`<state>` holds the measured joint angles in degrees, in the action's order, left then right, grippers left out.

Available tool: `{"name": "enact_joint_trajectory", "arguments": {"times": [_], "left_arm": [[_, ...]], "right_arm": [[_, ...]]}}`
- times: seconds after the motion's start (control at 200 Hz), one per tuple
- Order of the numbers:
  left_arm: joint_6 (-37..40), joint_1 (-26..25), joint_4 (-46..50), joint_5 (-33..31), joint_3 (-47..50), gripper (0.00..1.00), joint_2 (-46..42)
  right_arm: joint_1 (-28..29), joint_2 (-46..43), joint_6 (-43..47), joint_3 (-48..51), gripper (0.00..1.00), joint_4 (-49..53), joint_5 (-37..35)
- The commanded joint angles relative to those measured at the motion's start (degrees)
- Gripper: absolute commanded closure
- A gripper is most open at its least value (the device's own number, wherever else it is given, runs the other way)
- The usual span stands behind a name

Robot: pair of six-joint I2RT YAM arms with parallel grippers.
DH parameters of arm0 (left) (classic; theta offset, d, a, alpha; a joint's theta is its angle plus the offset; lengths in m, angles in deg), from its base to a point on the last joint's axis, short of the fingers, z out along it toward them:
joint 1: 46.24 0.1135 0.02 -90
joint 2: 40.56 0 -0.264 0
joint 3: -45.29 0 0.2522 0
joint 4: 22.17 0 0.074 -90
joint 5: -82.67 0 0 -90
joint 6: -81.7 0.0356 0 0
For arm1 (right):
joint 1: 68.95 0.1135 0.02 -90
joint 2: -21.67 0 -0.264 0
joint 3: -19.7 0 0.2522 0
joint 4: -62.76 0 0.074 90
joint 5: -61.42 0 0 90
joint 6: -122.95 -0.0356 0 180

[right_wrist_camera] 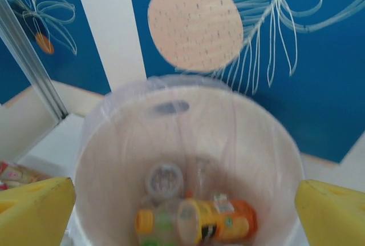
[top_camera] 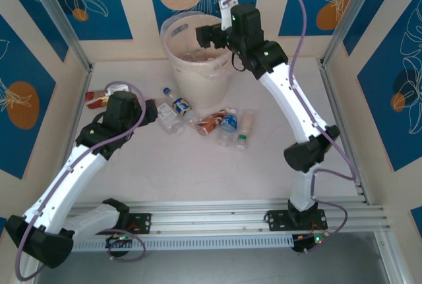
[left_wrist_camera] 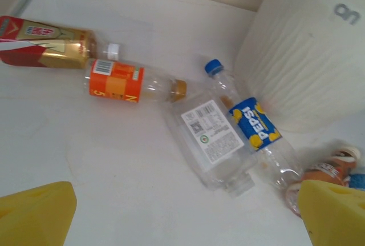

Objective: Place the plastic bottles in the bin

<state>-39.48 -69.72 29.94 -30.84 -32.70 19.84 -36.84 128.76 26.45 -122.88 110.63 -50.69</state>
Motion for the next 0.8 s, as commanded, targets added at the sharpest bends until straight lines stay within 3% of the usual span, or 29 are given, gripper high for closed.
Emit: {"name": "enact_joint_trajectory", "arguments": {"times": [0.0,0.3,0.5,0.795], "left_arm": [[-0.4,3.41,3.11,-2.09,-4.6,0.0,4.07],[-7.41,15.15,4.83,4.87,-13.65,0.0,17.93],[-13.31,23.29,5.42,9.88,-18.2,0.01,27.44],[-18.48,30.24,4.69,12.45,-24.63,0.01,38.85]], "right_arm": [[0.4,-9.66,-4.09,10.08,0.01,-1.07,-3.38],[0.49,-30.12,-12.59,37.71,0.01,-0.62,-5.29],[0.47,-37.23,-17.72,47.43,0.01,2.79,-7.86],[0.81,-42.94,-21.66,55.99,0.01,4.43,-5.91]]}}
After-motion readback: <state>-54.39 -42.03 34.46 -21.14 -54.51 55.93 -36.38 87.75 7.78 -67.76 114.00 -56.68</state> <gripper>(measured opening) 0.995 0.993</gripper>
